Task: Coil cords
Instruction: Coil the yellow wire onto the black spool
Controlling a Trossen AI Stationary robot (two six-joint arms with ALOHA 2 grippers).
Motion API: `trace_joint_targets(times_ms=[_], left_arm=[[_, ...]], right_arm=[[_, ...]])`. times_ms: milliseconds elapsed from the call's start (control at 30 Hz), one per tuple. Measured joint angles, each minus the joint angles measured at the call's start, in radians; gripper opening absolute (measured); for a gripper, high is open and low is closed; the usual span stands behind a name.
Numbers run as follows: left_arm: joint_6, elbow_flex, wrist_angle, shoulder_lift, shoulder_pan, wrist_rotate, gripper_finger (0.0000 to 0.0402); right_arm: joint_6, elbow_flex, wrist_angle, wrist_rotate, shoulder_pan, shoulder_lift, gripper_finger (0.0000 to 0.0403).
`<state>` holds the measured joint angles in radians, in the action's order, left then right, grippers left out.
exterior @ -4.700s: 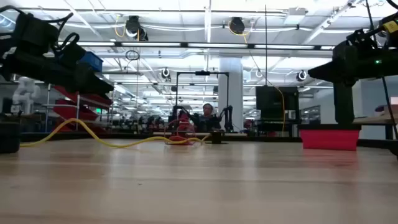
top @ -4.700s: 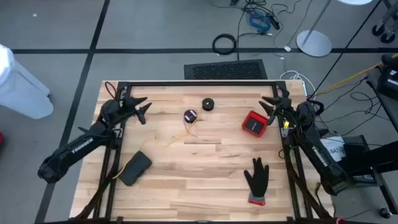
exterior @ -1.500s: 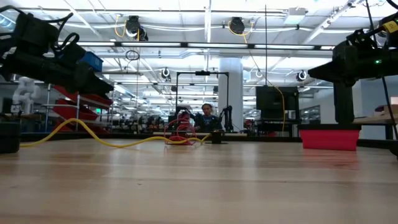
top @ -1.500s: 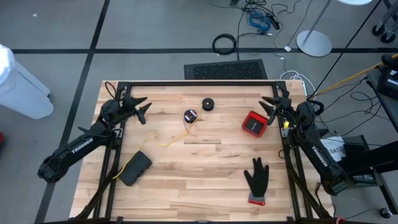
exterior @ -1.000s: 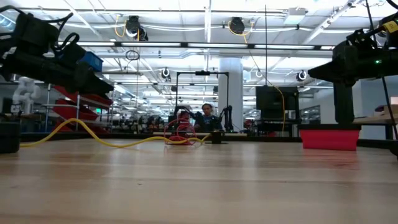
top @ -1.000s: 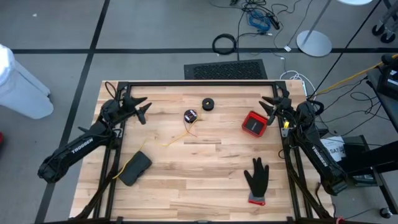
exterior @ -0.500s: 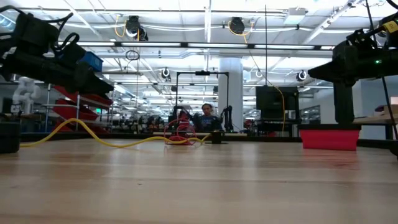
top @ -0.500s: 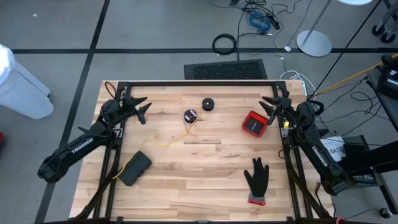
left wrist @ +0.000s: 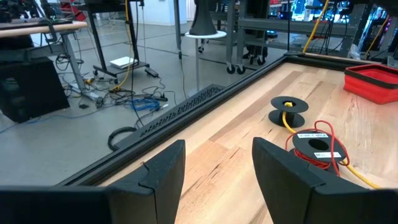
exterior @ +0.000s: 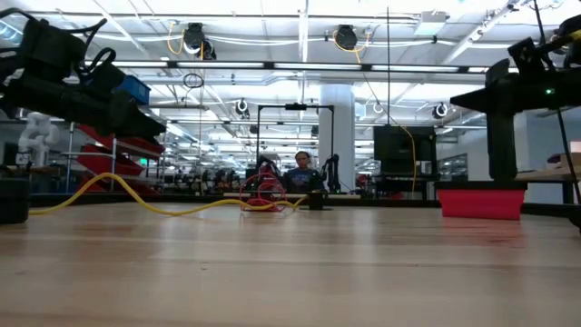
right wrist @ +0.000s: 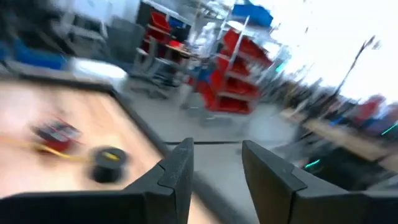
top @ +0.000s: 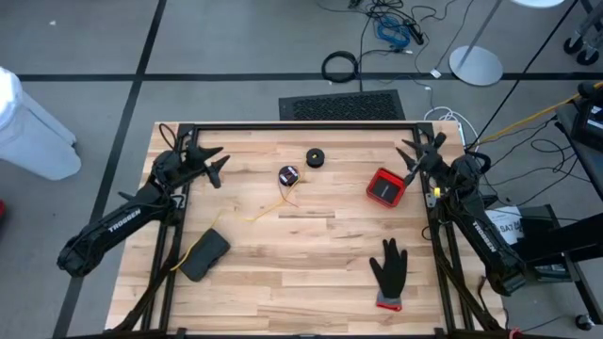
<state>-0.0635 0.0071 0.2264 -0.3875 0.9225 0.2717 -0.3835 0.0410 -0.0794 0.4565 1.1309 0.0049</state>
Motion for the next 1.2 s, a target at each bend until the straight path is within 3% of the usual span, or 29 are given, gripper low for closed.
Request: trace_joint_targets(times_ms=[100,333,400,633,900,1033,1200], left_arm=[[0.0,0.0,0.0,0.0,0.0,0.0,0.0193],[0.0,0.0,0.0,0.0,0.0,0.0,0.0193],[0.0,0.0,0.0,0.0,0.0,0.0,0.0193],[0.0,0.0,0.0,0.0,0.0,0.0,0.0193],[0.0,0.0,0.0,0.0,0.0,0.0,0.0193],[0.0,0.0,0.0,0.0,0.0,0.0,0.0193],[0.0,0.0,0.0,0.0,0.0,0.0,0.0193]], right_arm=[[-0.086,0.0,-0.009,-0.013,0.0,0.0,0.0125],[-0.09,0.0,-0.009,-0.012,0.0,0.0,0.0125],[-0.005,0.0,-0.007,-0.011,0.0,0.0,0.0125],[0.531,0.0,-0.018,-0.009,0.0,0.0,0.0125],[0.585,0.0,-0.023,-0.01,0.0,0.0,0.0125],[0.738,0.0,-0.047,-0.009,0.0,0.001,0.0125],[0.895,0.0,-0.38,0.066,-0.007,0.009,0.0125]])
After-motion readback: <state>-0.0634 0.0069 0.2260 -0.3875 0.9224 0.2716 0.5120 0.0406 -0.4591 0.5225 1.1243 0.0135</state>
